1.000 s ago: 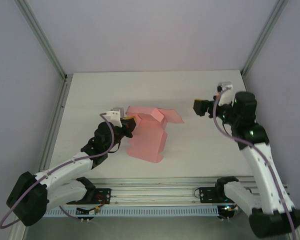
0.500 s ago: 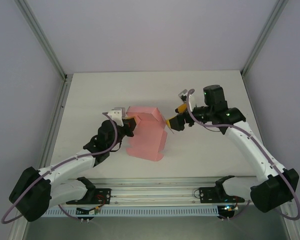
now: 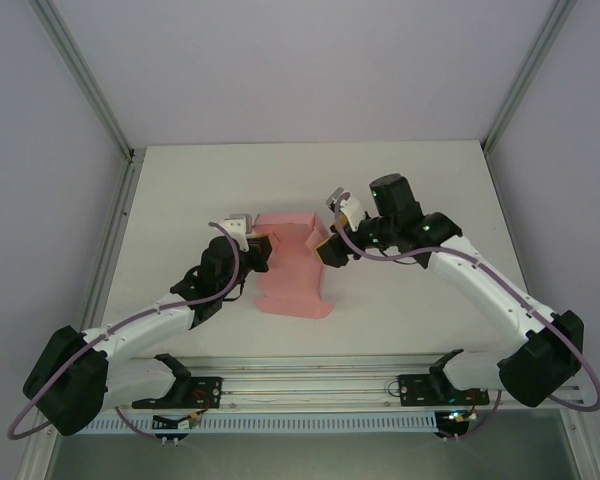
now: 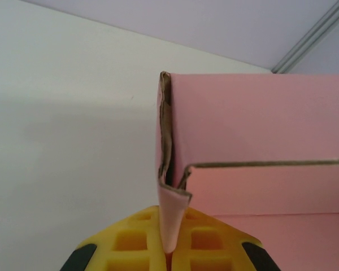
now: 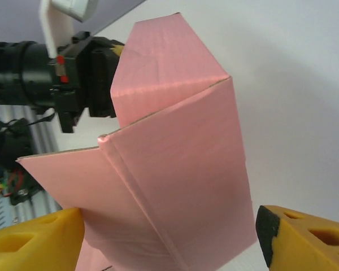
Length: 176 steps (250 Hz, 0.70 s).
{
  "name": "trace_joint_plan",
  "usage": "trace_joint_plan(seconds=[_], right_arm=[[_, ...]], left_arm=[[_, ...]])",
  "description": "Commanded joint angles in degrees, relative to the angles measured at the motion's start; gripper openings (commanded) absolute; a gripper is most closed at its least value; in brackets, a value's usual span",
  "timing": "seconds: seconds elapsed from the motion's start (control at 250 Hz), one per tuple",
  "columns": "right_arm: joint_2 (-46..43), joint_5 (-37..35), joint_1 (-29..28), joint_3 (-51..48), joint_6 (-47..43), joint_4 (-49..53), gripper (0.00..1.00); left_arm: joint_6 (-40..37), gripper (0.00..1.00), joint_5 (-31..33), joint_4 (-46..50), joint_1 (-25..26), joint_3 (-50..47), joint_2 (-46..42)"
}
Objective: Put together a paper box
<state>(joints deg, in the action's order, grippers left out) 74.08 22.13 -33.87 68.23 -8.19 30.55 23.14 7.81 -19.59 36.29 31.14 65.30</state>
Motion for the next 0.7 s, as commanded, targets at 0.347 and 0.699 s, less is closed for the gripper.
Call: trace_joint_plan(seconds=[0.347,0.699], right_arm=[[4.63,-23.61,-8.37,1.98,1.03,-4.3,0.58],[-8.4,-31.16,-7.06,-6.14,11.62,-6.45,1.0]], left_arm=[[1.26,0.0,-1.92,0.3,-0.12,3.85,-0.01],[5.41,0.0,8.58,-0.77,-0.16,2.09,-2.01]])
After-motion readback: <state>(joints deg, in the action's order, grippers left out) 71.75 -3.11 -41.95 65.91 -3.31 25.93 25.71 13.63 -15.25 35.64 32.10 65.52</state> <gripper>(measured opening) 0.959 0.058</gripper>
